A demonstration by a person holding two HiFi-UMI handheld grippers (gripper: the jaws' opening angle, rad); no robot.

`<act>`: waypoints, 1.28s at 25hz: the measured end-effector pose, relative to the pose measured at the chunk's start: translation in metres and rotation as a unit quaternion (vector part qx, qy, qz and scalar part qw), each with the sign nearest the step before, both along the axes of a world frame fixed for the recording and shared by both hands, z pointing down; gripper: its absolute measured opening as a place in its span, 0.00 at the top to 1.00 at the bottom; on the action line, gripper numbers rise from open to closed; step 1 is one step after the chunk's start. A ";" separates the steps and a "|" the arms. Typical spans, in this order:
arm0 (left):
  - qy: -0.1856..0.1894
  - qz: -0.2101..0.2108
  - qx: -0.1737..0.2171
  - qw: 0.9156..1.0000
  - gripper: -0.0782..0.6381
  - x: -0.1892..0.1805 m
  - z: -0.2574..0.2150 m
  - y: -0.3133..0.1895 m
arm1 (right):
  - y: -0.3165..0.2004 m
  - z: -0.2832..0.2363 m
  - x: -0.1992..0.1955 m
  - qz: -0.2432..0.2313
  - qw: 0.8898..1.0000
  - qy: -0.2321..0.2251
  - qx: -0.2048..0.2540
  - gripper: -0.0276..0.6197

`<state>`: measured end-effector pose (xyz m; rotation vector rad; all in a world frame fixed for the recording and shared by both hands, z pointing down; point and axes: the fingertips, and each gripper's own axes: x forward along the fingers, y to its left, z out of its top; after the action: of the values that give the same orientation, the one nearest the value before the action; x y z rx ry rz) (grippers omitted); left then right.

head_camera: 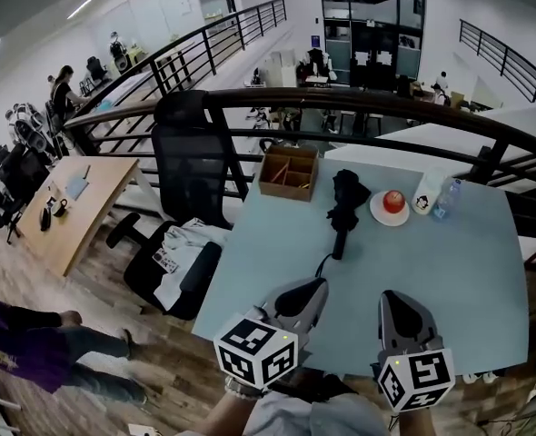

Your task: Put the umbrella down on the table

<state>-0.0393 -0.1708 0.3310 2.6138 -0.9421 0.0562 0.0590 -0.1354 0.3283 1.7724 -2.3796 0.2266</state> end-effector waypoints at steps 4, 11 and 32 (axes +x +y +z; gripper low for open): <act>0.003 0.005 0.000 1.000 0.88 -0.004 0.001 0.007 | 0.005 -0.003 -0.001 0.007 1.000 0.002 0.006 0.96; 0.006 0.018 0.000 1.000 0.88 -0.004 0.002 0.013 | 0.011 -0.003 -0.004 0.012 1.000 0.004 0.008 0.96; 0.015 0.037 0.009 0.999 0.88 0.014 -0.005 0.002 | 0.002 -0.006 0.004 0.014 1.000 0.009 0.016 0.96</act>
<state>-0.0257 -0.1688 0.3258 2.6587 -0.8390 0.0284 0.0631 -0.1332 0.3226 1.8148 -2.3610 0.1750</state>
